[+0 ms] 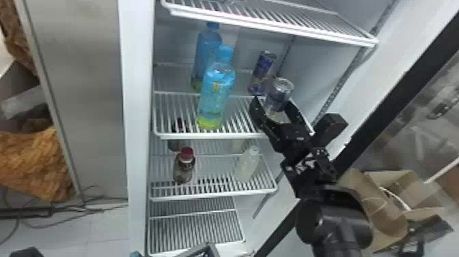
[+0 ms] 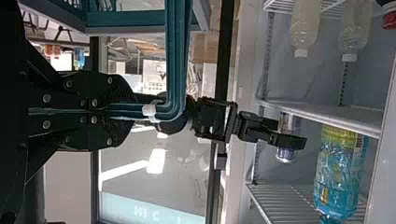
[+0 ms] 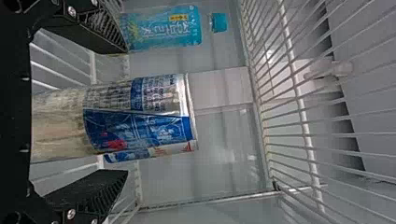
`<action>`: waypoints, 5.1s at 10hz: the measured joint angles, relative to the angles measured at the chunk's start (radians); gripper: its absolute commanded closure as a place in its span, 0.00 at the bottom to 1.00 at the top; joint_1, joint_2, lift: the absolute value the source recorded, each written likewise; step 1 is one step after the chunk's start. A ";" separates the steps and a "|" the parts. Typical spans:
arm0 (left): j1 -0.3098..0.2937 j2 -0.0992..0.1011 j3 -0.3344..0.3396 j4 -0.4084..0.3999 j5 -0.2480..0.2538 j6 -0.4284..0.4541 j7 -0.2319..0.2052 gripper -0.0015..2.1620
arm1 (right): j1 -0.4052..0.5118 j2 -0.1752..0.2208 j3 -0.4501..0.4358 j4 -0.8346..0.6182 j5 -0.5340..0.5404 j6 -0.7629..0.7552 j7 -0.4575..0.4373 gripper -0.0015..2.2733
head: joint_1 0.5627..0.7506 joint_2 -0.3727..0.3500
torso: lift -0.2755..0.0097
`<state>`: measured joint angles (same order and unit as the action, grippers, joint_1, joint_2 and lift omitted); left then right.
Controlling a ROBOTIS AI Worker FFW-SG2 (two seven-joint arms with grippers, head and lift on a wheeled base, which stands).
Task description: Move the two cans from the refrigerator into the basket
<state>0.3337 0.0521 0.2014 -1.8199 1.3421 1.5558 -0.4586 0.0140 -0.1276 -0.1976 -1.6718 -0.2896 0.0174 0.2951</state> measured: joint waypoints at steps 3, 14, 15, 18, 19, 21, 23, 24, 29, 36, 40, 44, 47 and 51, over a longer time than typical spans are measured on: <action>0.000 0.000 0.000 0.000 0.000 0.000 0.002 0.55 | -0.031 -0.003 0.012 0.025 0.003 0.021 -0.010 0.12 | 0.70 0.03 | 0.84; 0.001 -0.001 0.001 0.002 -0.001 -0.002 0.003 0.55 | 0.110 -0.011 -0.027 -0.199 -0.010 0.060 -0.011 0.46 | 0.70 0.03 | 0.84; 0.001 -0.001 0.001 0.002 0.000 -0.002 0.003 0.55 | 0.153 -0.012 -0.029 -0.256 -0.024 0.074 -0.011 0.46 | 0.70 0.03 | 0.84; 0.000 -0.001 0.000 0.002 -0.002 -0.002 0.003 0.55 | 0.288 -0.012 -0.034 -0.405 -0.077 0.115 -0.011 0.46 | 0.70 0.03 | 0.84; 0.001 -0.001 0.000 0.002 -0.002 -0.002 0.003 0.55 | 0.340 -0.011 -0.033 -0.457 -0.095 0.132 -0.010 0.46 | 0.70 0.03 | 0.84; 0.002 -0.001 0.000 0.002 -0.002 -0.002 0.003 0.55 | 0.442 -0.010 -0.026 -0.551 -0.132 0.165 -0.010 0.46 | 0.70 0.03 | 0.84; 0.001 0.000 -0.001 0.002 -0.002 -0.001 0.003 0.55 | 0.537 -0.010 -0.019 -0.637 -0.167 0.212 -0.007 0.46 | 0.70 0.03 | 0.84; 0.000 0.001 -0.001 0.002 -0.002 -0.001 0.003 0.55 | 0.585 -0.010 -0.016 -0.685 -0.181 0.242 -0.001 0.46 | 0.70 0.03 | 0.84; -0.001 0.002 0.004 0.002 -0.002 -0.003 0.003 0.55 | 0.719 -0.002 -0.008 -0.806 -0.191 0.428 0.091 0.46 | 0.70 0.05 | 0.84; -0.015 0.002 0.011 0.002 -0.002 -0.010 0.003 0.55 | 0.744 -0.007 -0.030 -0.868 -0.143 0.813 0.311 0.46 | 0.70 0.13 | 0.84; -0.024 0.003 0.014 0.002 -0.002 -0.017 0.003 0.55 | 0.684 -0.048 -0.021 -0.834 -0.122 1.004 0.439 0.46 | 0.70 0.17 | 0.84; -0.028 0.003 0.014 0.002 -0.002 -0.019 0.003 0.55 | 0.601 -0.073 0.029 -0.758 -0.085 1.086 0.528 0.25 | 0.70 0.22 | 0.84; -0.027 0.003 0.014 0.003 -0.002 -0.019 0.002 0.55 | 0.576 -0.079 0.046 -0.734 -0.076 1.101 0.550 0.07 | 0.70 0.24 | 0.84; -0.027 0.003 0.014 0.002 0.001 -0.019 0.003 0.55 | 0.575 -0.065 -0.048 -0.753 -0.049 1.026 0.532 0.05 | 0.70 0.15 | 0.84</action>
<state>0.3071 0.0552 0.2154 -1.8174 1.3428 1.5364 -0.4555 0.5890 -0.1923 -0.2454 -2.4245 -0.3383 1.0436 0.8275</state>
